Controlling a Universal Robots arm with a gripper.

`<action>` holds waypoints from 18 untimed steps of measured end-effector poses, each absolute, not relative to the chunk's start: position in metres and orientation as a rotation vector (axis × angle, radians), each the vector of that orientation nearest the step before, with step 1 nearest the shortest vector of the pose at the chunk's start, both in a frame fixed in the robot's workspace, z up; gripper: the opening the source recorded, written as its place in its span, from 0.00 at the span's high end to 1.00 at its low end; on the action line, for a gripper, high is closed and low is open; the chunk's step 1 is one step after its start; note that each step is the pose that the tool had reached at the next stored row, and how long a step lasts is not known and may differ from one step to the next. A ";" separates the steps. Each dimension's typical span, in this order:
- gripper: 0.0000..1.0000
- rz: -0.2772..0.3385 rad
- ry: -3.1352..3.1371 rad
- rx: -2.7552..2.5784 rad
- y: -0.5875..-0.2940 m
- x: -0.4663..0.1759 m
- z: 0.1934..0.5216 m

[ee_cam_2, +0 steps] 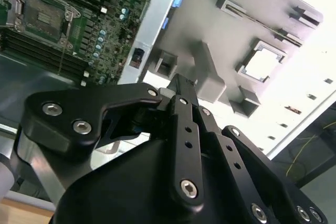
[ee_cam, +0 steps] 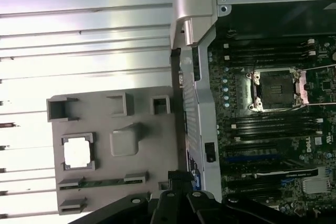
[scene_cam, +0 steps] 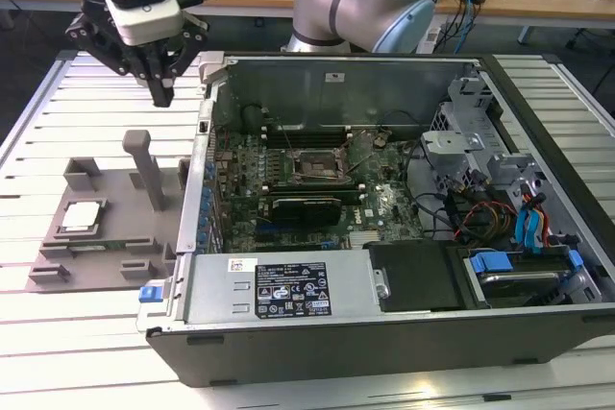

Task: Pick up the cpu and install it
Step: 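Reach for the cpu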

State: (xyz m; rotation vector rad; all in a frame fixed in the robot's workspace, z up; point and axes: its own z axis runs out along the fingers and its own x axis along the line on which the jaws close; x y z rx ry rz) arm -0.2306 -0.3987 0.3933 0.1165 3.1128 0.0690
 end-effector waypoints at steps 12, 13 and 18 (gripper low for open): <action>0.89 0.069 3.113 0.116 -0.399 -0.271 0.393; 0.89 0.069 3.113 0.117 -0.399 -0.274 0.393; 0.89 0.069 3.113 0.116 -0.399 -0.285 0.393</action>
